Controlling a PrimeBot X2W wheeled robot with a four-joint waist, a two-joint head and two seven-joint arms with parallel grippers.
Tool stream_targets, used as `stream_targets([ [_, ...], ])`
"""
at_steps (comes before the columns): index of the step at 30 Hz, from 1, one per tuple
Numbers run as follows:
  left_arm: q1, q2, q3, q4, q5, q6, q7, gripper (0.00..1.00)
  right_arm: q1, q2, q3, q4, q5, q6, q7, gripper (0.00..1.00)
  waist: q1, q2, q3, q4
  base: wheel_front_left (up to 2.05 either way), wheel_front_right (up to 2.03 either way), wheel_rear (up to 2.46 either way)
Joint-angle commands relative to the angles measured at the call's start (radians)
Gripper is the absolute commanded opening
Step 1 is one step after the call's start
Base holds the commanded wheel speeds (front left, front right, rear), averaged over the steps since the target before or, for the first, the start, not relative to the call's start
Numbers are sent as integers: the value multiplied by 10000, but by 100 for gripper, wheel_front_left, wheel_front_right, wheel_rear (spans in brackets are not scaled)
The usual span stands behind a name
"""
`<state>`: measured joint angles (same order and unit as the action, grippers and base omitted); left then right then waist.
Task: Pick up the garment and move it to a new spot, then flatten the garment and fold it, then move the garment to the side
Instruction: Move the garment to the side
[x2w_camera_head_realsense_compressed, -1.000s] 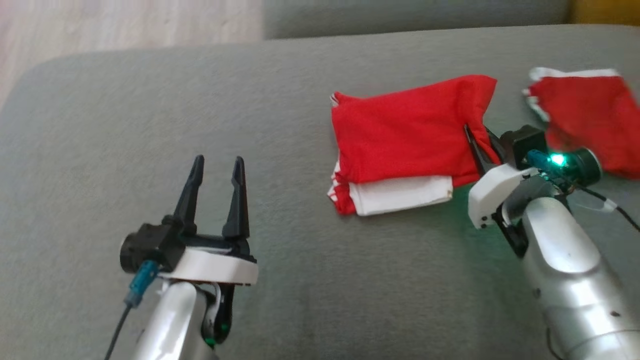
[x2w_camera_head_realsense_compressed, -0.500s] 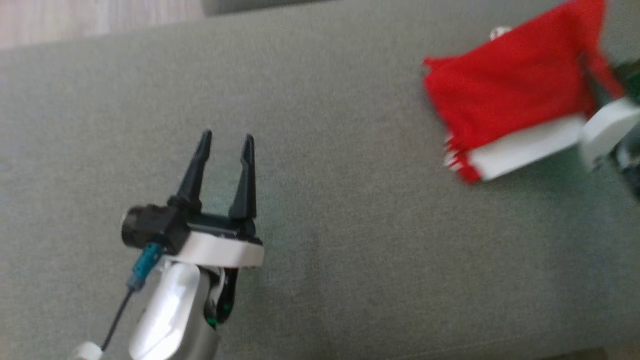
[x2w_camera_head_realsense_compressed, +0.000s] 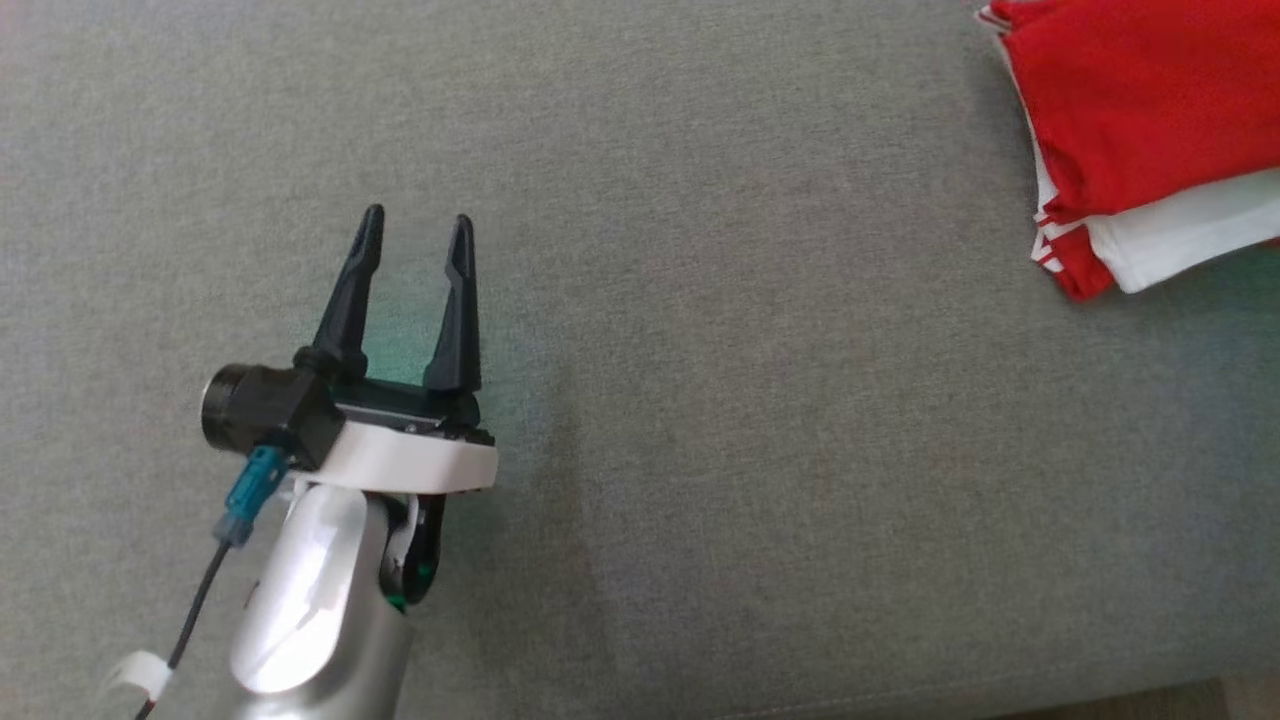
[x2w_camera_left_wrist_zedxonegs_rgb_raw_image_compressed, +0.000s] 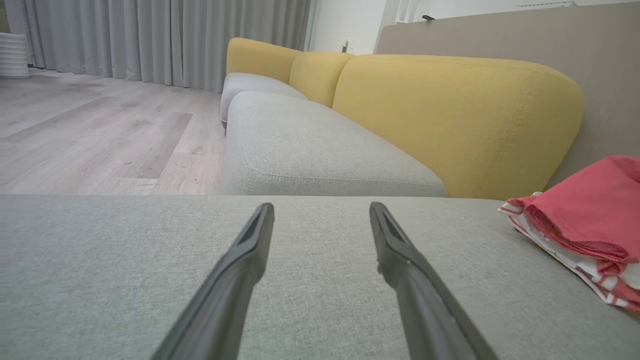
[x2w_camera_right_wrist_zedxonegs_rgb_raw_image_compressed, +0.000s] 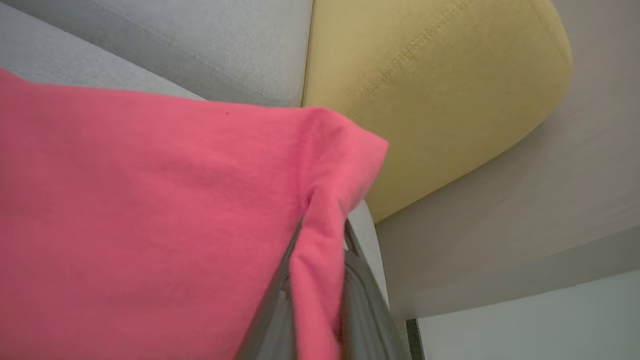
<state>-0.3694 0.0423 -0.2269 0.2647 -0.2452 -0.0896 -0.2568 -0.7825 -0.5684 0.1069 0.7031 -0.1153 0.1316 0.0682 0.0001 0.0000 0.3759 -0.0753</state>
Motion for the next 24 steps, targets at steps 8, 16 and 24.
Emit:
stream_targets([
  [8,-181,95,570,-158,172,-136,-49,100,-58,84,-807,54,-355,-9,-117,100,-1,0,-221,-9,0,0,0],
  [16,261,86,854,-7,147,-62,-49,100,206,1178,-892,-472,-304,-9,-467,100,-1,0,-1533,-74,0,0,0],
  [24,937,82,1266,-163,51,236,-49,100,1180,2979,-640,-1808,457,-9,-1265,100,-1,0,-2809,66,0,0,0],
])
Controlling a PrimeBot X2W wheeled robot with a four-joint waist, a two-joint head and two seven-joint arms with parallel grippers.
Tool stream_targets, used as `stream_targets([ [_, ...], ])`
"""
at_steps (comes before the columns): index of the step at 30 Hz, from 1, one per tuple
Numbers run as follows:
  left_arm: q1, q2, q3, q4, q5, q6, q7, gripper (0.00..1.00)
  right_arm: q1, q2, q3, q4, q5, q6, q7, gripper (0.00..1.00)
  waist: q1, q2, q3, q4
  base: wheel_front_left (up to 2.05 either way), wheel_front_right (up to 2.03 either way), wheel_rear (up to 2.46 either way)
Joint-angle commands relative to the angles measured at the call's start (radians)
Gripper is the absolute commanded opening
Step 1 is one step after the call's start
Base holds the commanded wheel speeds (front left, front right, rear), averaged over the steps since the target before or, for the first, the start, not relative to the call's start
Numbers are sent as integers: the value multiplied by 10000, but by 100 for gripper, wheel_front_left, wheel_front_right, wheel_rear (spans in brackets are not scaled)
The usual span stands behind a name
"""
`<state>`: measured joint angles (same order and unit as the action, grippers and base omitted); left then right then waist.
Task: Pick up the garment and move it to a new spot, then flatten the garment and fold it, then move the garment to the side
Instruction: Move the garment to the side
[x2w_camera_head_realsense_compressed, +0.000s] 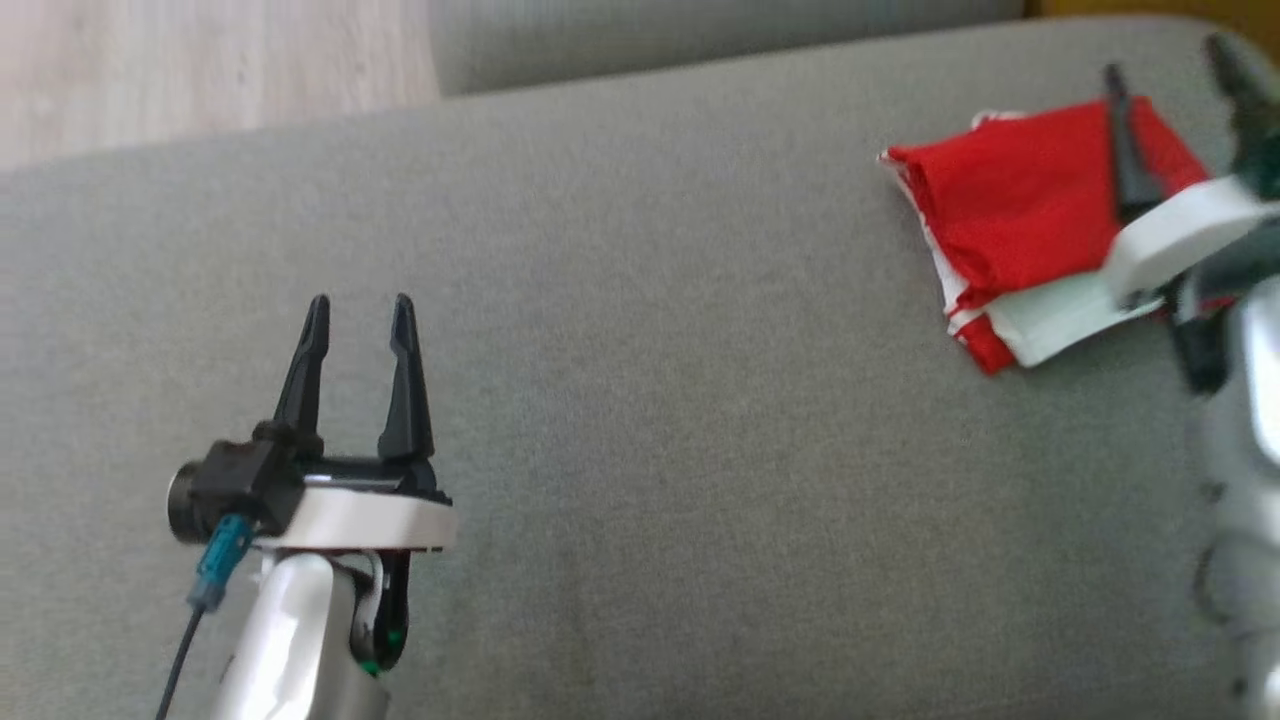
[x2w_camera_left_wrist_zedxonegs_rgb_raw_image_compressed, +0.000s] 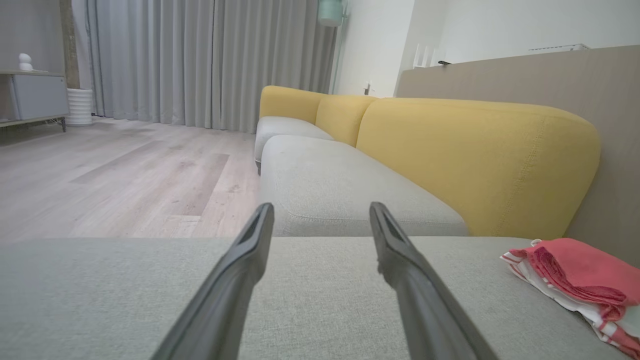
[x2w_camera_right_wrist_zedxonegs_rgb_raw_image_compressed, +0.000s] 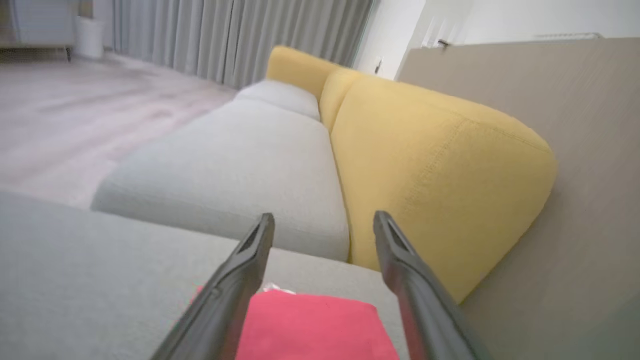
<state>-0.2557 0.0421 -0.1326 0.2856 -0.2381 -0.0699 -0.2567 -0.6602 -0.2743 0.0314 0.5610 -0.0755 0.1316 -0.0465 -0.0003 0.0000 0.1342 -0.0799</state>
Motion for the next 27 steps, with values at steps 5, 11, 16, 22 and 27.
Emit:
stream_targets([
  [5,278,83,303,-460,-57,99,-51,100,1159,1128,105,-1118,622,-9,-759,100,3,0,-1018,417,0,0,0],
  [11,853,83,459,-485,-261,269,-51,100,2542,1950,70,-1642,820,-9,-1338,100,3,0,-1342,602,0,0,0],
  [16,1365,82,625,-567,-278,283,-51,100,3673,2221,-432,-1859,1242,-9,-1800,100,3,0,-1436,743,0,0,0],
  [22,1759,82,773,-573,-396,226,-51,100,5101,2237,-190,-1863,2300,-9,-2107,100,3,0,-1527,951,0,0,0],
  [27,1944,82,760,-715,-133,231,-51,100,5722,2239,32,-2053,2594,-9,-2147,100,3,0,-1619,1029,0,0,0],
])
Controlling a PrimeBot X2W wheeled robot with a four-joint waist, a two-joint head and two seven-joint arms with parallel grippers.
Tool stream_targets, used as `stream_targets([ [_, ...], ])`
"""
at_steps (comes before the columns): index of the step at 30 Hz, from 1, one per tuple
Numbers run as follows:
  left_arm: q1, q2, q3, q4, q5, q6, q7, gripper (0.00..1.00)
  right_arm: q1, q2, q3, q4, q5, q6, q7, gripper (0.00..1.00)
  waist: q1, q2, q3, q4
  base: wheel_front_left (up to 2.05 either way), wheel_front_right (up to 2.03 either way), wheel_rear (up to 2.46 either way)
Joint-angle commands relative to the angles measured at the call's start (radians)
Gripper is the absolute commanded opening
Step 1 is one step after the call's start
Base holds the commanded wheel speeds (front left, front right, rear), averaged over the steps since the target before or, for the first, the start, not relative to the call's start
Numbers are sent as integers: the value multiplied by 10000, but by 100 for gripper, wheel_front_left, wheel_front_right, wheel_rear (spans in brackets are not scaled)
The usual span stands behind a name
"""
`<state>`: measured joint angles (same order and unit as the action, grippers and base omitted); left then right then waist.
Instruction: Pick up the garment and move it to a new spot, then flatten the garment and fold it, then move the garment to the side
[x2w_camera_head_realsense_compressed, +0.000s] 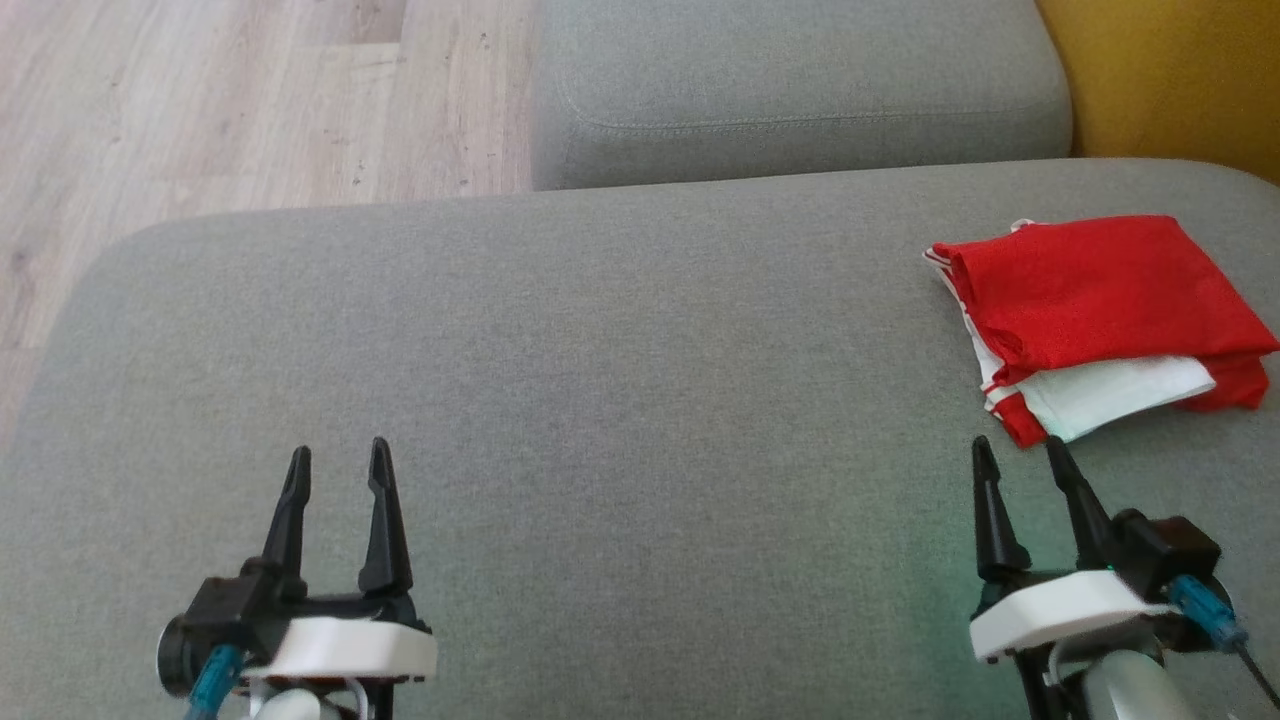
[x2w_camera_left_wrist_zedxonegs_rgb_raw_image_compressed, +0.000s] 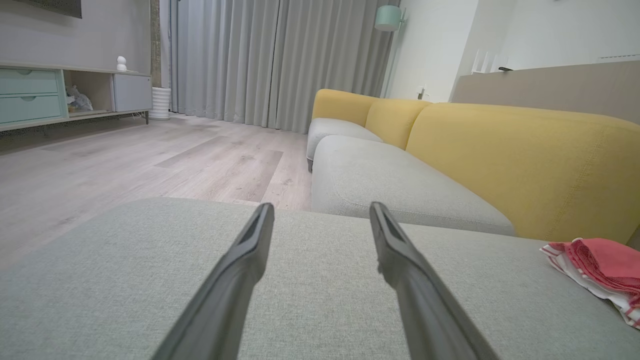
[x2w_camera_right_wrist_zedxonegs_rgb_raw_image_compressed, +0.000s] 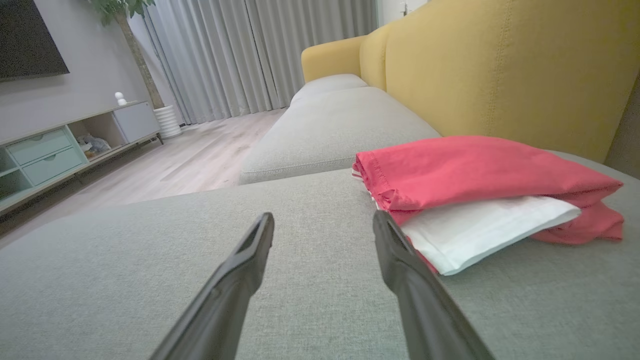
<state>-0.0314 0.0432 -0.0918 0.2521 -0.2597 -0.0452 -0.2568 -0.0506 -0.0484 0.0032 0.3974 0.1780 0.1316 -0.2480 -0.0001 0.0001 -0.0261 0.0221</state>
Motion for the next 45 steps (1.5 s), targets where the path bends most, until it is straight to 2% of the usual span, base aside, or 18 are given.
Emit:
stream_targets([
  [1,-269,70,343,-395,114,-15,-49,100,-303,-20,364,-481,86,-9,-132,100,1,-1,-34,20,0,0,0],
  [17,-143,70,330,-372,-734,-180,-49,100,-157,-19,597,-941,203,-9,-136,100,1,-1,-59,6,0,0,0],
  [45,-107,70,378,-328,-1400,-104,-49,100,-212,-18,735,-891,285,-9,-137,100,1,-1,-2,-35,0,0,0],
])
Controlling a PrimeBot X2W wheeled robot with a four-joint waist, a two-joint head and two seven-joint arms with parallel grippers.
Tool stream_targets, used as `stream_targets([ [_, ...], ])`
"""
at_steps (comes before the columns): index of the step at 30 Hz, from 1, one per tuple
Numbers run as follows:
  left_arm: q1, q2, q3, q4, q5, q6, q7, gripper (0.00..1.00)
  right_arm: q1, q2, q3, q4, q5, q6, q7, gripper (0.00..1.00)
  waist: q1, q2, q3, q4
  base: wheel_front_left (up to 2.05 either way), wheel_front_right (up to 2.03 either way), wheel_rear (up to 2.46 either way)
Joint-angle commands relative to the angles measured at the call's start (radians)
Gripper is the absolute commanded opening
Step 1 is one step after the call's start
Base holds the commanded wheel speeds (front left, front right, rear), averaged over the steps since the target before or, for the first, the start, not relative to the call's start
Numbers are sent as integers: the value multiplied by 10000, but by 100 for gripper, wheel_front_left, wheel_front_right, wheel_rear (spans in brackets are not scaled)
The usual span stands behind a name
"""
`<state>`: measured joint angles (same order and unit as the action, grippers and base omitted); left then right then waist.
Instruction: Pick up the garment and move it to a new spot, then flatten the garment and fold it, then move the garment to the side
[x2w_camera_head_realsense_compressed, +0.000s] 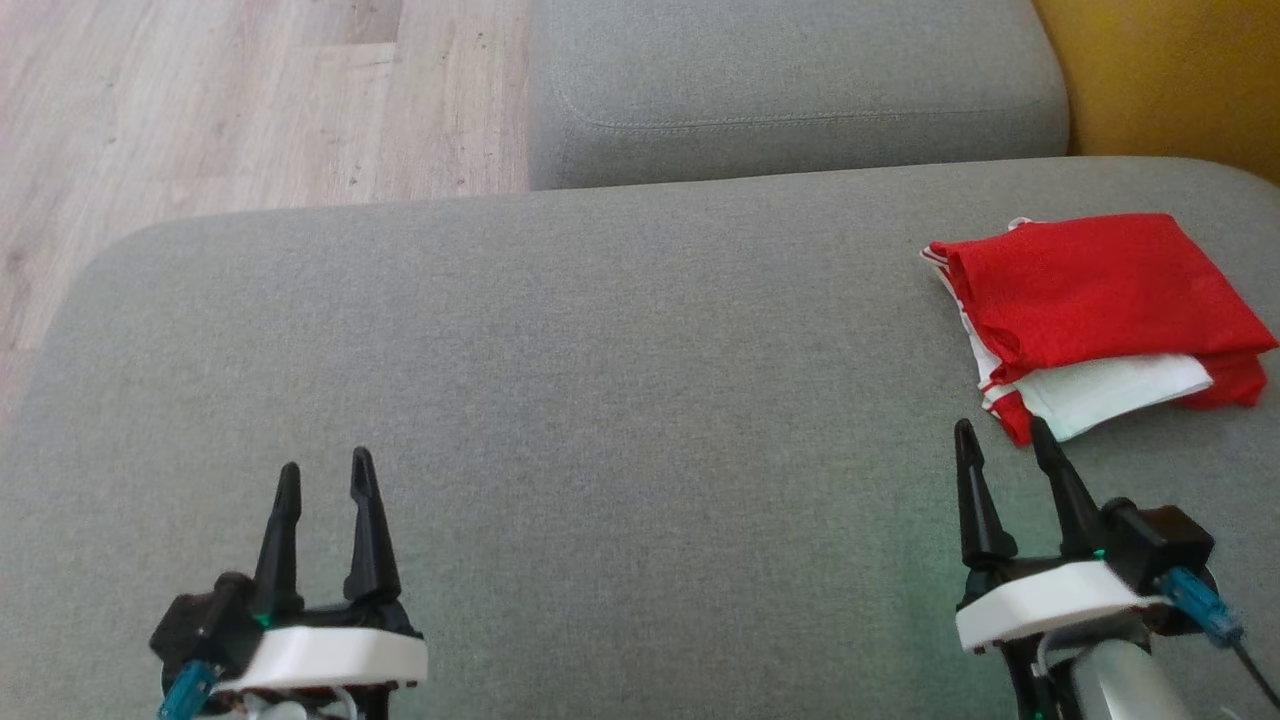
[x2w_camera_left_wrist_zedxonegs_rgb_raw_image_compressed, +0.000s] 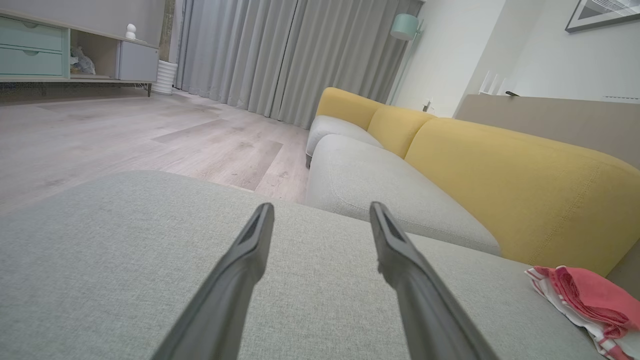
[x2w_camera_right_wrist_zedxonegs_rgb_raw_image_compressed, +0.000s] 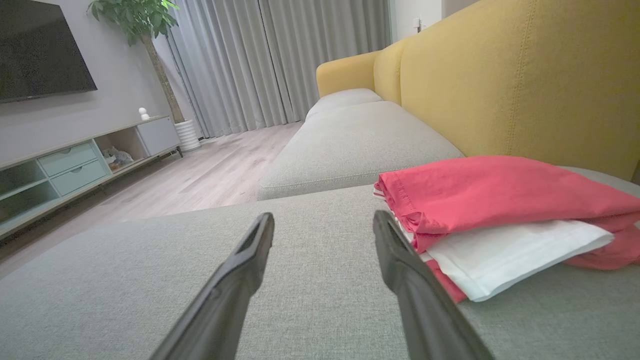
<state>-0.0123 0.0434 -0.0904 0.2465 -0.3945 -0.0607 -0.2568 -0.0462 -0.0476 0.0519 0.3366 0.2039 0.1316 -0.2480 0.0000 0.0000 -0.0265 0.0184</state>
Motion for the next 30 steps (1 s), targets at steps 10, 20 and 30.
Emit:
stream_targets([
  [10,183,-12,46,633,-505,-34,159,0,203,11,-36,544,543,0,148,0,0,0,14,-8,0,0,0],
  [20,97,-5,204,569,-1476,-90,446,0,135,-1,-162,423,1676,-1,430,0,0,0,37,-22,0,0,0],
  [30,14,1,351,519,-2344,-139,709,0,75,-9,-277,313,2689,-2,684,0,0,0,58,-36,0,0,0],
])
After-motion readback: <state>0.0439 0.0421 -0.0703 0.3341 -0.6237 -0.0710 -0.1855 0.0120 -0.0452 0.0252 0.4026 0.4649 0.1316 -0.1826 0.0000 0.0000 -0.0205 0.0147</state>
